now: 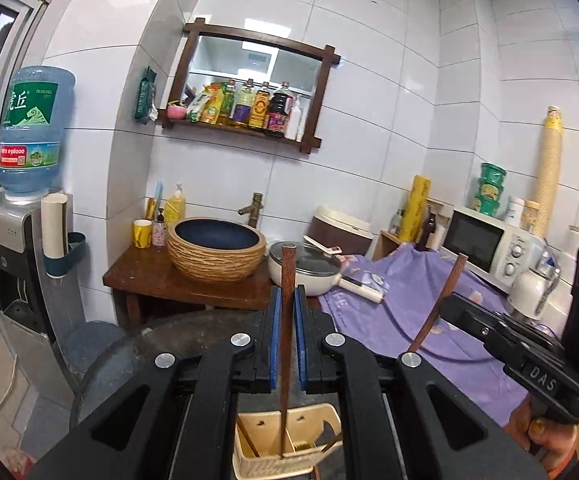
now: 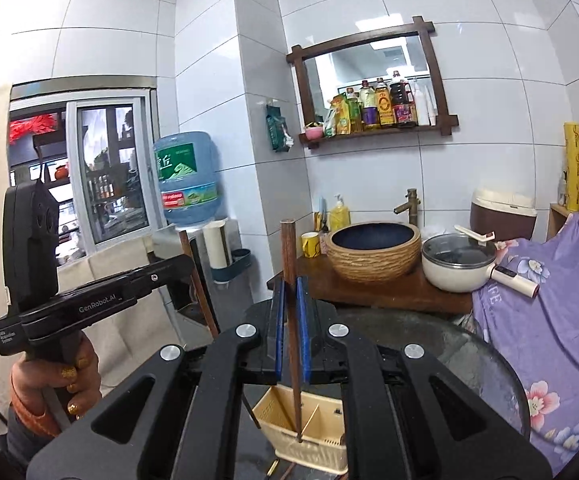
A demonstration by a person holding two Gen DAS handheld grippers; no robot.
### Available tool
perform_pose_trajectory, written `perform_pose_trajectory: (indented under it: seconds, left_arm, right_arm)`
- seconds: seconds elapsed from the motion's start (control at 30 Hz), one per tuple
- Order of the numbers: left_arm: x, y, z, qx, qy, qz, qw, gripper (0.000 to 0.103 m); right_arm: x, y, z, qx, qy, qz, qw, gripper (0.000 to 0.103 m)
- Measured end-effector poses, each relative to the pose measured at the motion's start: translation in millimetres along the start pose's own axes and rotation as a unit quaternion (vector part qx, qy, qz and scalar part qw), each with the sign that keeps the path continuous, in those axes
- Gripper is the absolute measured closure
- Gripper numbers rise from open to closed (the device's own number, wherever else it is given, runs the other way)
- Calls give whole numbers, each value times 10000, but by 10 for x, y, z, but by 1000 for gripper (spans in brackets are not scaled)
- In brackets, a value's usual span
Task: Organize utensils
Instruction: 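Drop the chopstick into the holder by opening the left tool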
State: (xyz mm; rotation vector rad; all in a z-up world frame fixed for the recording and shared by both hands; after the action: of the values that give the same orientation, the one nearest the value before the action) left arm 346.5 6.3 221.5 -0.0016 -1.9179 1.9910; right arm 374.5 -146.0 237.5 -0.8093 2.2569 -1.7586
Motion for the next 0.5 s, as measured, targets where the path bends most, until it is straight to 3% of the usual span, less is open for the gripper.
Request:
perform_pose_trajectory:
  seconds: [0.2, 0.5]
  left_arm:
    - [-439, 333, -33, 85, -213, -348, 9991, 96]
    - [-793, 1012, -77, 238, -145, -1010, 9945, 96]
  right_arm:
    - [-397, 276, 196, 3, 265, -133, 9996, 96]
    - [-760, 890, 486, -301, 405, -708, 9962, 96]
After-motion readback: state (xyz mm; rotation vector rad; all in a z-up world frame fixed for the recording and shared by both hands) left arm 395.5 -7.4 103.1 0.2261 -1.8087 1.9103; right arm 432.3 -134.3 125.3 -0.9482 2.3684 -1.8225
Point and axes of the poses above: each gripper's, at about its wrist camera, not at the fingertips, and x roughly against the way its jaws point, z to its right, y to its underside, the point moved 6 cm from there along -x, roughly the way its jaws point, and after that the axes turned 8 degrees about -x, right-handed, at the moved point
